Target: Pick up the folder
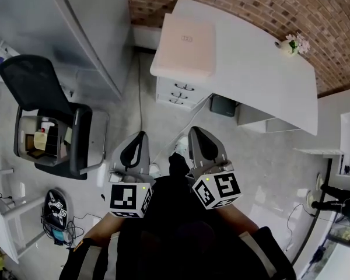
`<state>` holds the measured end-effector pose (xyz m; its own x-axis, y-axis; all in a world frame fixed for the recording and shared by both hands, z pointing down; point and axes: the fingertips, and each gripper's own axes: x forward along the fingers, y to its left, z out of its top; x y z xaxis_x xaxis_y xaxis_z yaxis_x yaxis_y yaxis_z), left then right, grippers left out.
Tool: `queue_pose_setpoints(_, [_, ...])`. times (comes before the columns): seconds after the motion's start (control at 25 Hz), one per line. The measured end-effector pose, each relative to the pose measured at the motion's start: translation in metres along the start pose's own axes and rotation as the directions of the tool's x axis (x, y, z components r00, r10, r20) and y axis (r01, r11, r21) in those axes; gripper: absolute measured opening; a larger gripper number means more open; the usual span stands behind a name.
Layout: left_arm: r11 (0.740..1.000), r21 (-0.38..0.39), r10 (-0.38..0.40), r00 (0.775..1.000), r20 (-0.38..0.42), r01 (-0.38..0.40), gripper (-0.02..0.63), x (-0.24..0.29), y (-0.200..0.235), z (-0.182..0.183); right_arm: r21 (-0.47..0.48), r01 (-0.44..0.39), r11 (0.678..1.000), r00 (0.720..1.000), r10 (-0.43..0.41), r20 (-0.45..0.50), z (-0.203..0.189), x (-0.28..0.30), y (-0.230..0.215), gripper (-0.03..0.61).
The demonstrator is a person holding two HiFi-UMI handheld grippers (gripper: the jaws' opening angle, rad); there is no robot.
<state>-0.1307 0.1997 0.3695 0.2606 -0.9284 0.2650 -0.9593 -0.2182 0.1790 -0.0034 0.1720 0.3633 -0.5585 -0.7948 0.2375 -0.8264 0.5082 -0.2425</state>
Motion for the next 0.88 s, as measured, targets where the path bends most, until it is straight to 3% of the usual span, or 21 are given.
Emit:
queue_pose_setpoints(0.52, [0.998,0.047,0.032,0.999,-0.015,-0.031,-0.002,0.112,-0.016,0.042,0.019,-0.005,1.000,1.000,0.004,0.019,0.044,0.068,-0.094,0.002])
queue_pose_setpoints(0.88, [0.997,0.066,0.045,0.999,-0.018,-0.044,-0.002,0.171,-0.045,0.055,-0.005,-0.045,0.999,0.999,0.045,-0.018,0.055,0.091,-0.145,0.002])
